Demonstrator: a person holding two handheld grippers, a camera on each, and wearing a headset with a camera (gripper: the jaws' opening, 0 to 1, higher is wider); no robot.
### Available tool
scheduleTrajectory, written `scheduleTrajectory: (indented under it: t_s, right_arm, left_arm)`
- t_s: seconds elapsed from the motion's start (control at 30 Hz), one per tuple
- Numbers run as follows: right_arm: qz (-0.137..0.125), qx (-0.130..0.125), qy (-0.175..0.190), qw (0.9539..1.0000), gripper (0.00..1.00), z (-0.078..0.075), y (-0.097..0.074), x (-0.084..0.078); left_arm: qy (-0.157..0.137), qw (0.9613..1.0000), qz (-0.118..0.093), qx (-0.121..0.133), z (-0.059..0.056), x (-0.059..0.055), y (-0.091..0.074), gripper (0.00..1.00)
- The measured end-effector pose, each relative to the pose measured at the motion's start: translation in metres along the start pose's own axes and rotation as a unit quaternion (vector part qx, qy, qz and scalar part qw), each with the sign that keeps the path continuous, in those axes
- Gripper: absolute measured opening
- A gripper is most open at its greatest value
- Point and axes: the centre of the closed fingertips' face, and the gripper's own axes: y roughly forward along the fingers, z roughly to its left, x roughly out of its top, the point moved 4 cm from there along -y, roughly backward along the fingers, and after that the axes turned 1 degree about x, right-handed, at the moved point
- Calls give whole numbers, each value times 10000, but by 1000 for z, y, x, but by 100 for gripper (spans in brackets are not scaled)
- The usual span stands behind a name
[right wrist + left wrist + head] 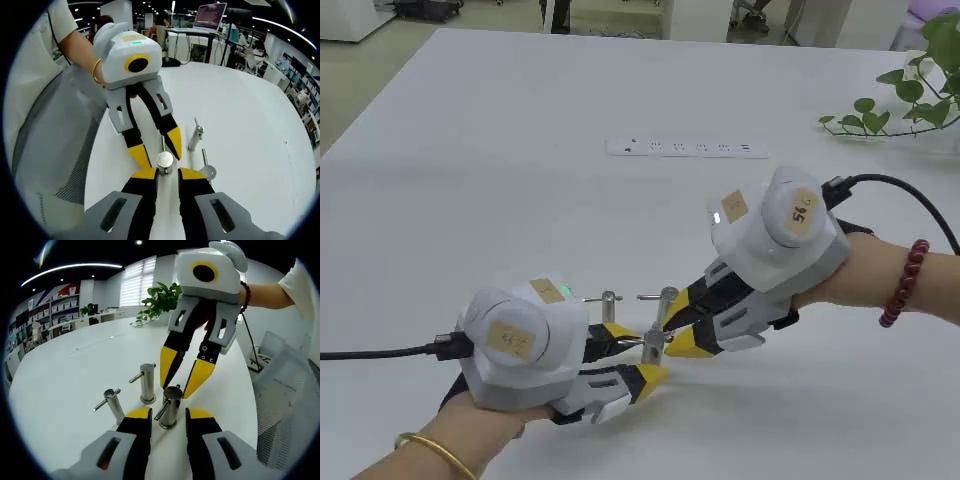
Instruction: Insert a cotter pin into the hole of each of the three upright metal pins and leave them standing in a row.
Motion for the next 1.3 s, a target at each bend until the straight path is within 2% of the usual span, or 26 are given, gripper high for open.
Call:
scheduleTrajectory:
  t_s: [0.2,0.43,0.87,1.3]
  right_arm:
    - [-222,13,150,9996,23,3,4,5]
    - [-308,-12,230,9993,24,5,15,4]
    - [-533,-43,308,9981,17,5,26,2]
    - [-676,-77,260,9973,14,4,27,3]
  left_arm:
    - [36,10000,66,-47,-1,-2,-7,32]
    - [9,9999,97,48,2,-5,-13,35]
    - [-113,9999,-7,69,4,-4,-24,37]
    - [-126,9998,-21,132,5,-6,-36,40]
